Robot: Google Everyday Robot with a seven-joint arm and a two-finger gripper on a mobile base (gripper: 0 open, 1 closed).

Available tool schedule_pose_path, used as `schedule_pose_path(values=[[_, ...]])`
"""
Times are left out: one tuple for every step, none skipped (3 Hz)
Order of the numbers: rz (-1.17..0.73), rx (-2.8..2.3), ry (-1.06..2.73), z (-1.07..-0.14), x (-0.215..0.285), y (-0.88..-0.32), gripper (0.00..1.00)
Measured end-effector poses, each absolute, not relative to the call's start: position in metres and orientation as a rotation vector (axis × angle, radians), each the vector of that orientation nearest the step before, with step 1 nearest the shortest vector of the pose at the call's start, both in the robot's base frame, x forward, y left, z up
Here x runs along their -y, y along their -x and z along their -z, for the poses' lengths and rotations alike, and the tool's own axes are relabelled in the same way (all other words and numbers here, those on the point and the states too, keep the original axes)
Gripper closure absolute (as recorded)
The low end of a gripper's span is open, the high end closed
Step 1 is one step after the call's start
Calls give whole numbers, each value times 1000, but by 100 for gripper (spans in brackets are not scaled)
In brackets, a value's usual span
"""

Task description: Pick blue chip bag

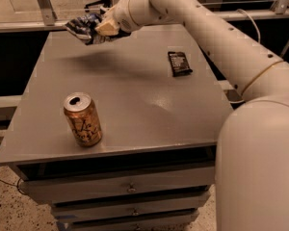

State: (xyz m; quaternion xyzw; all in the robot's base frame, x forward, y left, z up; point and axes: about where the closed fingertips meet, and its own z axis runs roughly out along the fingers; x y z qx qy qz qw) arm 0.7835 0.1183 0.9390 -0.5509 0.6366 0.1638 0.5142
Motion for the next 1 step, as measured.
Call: schedule_pose_path(values=[[-313, -1463, 1230, -992, -82, -779, 100]])
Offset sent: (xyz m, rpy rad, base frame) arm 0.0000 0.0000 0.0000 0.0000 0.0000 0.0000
